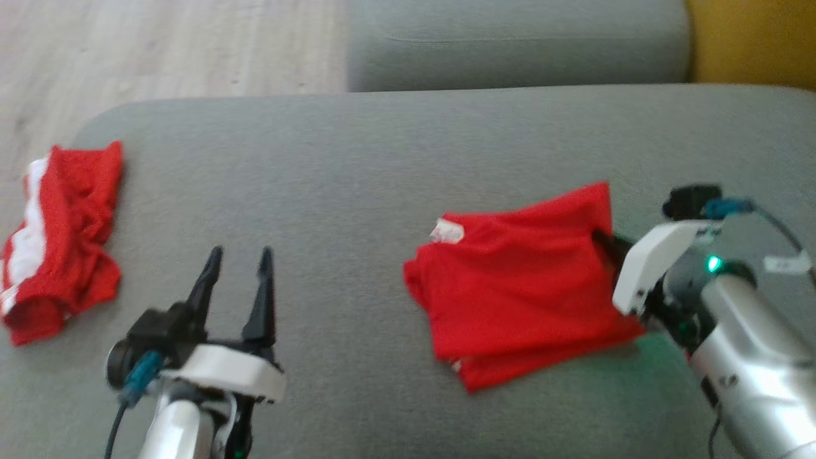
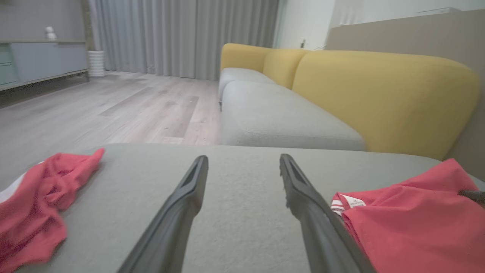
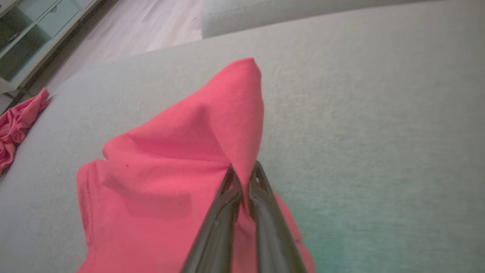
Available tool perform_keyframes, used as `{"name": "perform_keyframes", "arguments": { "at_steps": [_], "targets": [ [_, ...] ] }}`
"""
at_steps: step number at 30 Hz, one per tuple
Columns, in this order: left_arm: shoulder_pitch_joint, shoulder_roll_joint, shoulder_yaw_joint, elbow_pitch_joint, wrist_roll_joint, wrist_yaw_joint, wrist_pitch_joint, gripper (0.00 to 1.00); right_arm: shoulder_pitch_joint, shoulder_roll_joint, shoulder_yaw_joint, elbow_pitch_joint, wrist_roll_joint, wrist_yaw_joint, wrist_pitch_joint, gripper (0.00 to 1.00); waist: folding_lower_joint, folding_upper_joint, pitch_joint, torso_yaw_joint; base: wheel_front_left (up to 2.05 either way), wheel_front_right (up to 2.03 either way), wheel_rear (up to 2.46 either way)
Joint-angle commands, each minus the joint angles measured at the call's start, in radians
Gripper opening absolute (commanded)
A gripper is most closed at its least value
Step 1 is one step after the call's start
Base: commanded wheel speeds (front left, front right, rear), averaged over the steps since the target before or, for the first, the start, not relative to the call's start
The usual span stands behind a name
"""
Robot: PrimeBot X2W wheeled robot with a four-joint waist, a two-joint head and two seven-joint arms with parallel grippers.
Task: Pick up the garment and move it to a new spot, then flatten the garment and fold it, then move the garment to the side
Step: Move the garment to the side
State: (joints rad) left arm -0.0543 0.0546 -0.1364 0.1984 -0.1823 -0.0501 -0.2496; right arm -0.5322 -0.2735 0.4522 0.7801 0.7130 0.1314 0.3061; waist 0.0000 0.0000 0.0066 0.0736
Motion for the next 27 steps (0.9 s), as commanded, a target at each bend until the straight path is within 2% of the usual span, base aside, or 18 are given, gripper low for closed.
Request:
{"name": "perform_keyframes", "arguments": {
  "at_steps": [1, 6, 7, 19, 23, 27],
  "targets": [
    [-0.075, -0.002, 0.014, -0.029, 0.004, -0.006, -0.012, 1.0, -0.059, -0.019, 0.018, -0.037, 0.008, -0.001, -0.019, 0.0, 0.0, 0.0, 0.011, -0.047, 0.0, 0.0, 0.0],
    [-0.111, -0.004, -0.027, -0.025, -0.028, -0.014, -0.012, 1.0, -0.106, -0.047, 0.029, -0.036, 0.026, -0.001, -0.042, 0.0, 0.0, 0.0, 0.032, -0.136, 0.0, 0.0, 0.0],
    [-0.111, -0.004, -0.027, -0.025, -0.028, -0.014, -0.012, 1.0, -0.106, -0.047, 0.029, -0.036, 0.026, -0.001, -0.042, 0.0, 0.0, 0.0, 0.032, -0.136, 0.0, 0.0, 0.0],
    [-0.153, -0.004, -0.099, -0.011, -0.031, 0.001, -0.012, 1.0, -0.144, -0.074, 0.061, -0.041, 0.056, -0.001, -0.097, 0.0, 0.0, 0.0, 0.073, -0.359, 0.0, 0.0, 0.0],
    [-0.166, -0.004, -0.109, -0.013, -0.029, 0.005, -0.012, 1.0, -0.154, -0.085, 0.066, -0.045, 0.069, -0.001, -0.109, 0.0, 0.0, 0.0, 0.092, -0.384, 0.0, 0.0, 0.0],
    [-0.183, -0.003, -0.114, -0.015, -0.017, 0.002, -0.012, 1.0, -0.18, -0.105, 0.068, -0.041, 0.077, -0.001, -0.12, 0.0, 0.0, 0.0, 0.131, -0.379, 0.0, 0.0, 0.0]
  ]
}}
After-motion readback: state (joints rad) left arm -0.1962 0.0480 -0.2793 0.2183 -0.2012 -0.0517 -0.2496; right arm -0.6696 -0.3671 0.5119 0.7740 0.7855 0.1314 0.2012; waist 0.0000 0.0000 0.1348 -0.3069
